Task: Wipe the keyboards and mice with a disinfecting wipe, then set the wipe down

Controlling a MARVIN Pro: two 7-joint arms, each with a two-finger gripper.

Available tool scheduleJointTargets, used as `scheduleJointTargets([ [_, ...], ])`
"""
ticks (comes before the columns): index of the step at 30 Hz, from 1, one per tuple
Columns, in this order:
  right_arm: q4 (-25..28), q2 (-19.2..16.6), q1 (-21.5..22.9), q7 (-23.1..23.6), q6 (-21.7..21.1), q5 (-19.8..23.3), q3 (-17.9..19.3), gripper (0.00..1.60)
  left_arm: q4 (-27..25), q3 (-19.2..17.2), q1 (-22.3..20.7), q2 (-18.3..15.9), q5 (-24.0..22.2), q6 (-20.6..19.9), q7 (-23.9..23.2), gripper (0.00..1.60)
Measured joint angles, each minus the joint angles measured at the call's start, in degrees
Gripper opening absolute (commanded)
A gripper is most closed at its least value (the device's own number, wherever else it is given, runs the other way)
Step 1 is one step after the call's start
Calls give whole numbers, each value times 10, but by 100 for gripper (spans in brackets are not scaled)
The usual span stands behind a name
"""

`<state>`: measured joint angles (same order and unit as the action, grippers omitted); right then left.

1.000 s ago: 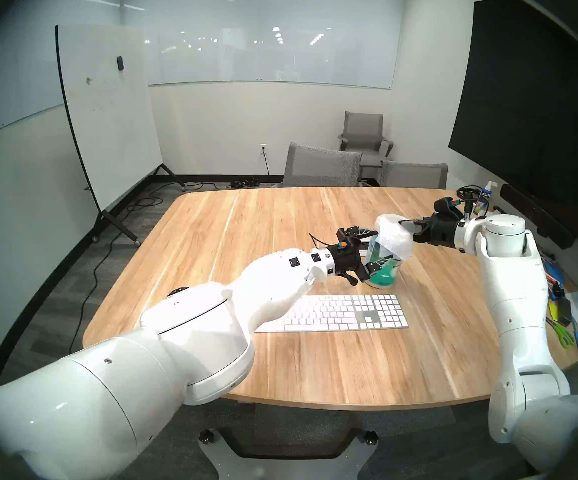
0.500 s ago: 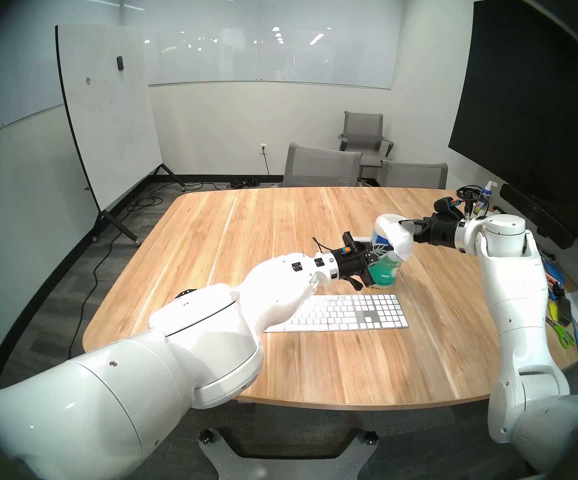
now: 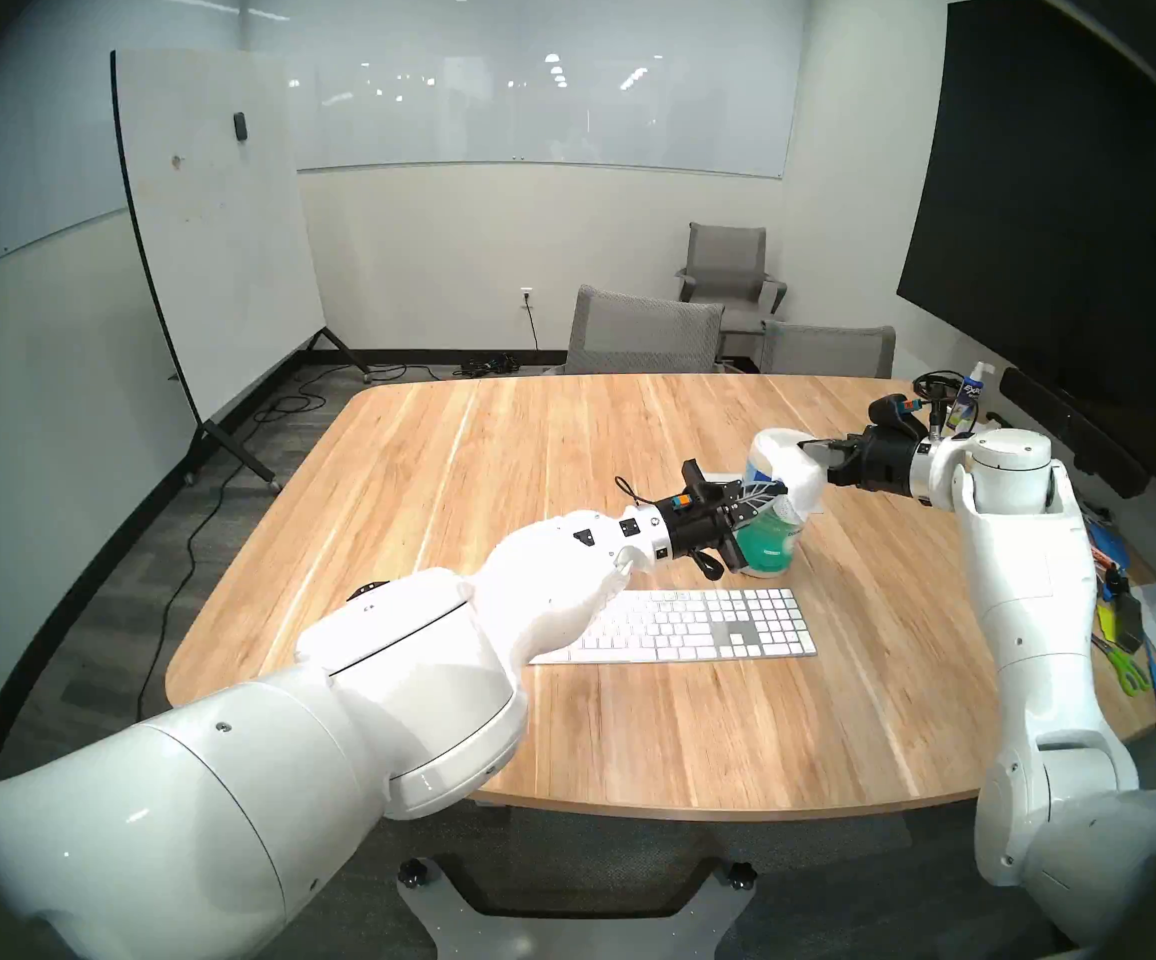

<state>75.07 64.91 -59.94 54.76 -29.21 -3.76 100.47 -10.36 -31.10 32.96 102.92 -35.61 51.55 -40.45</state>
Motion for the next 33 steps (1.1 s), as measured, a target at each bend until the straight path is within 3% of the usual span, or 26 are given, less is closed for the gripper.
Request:
scheduleJointTargets([
  [15,0,3,0,3,1,-4,3,0,-26,-53,14,-28,-47,28,-93,0],
  [33,0,7,1,6,1,-8,5,0,-116,-81,59,-82,-68,31,-97,0],
])
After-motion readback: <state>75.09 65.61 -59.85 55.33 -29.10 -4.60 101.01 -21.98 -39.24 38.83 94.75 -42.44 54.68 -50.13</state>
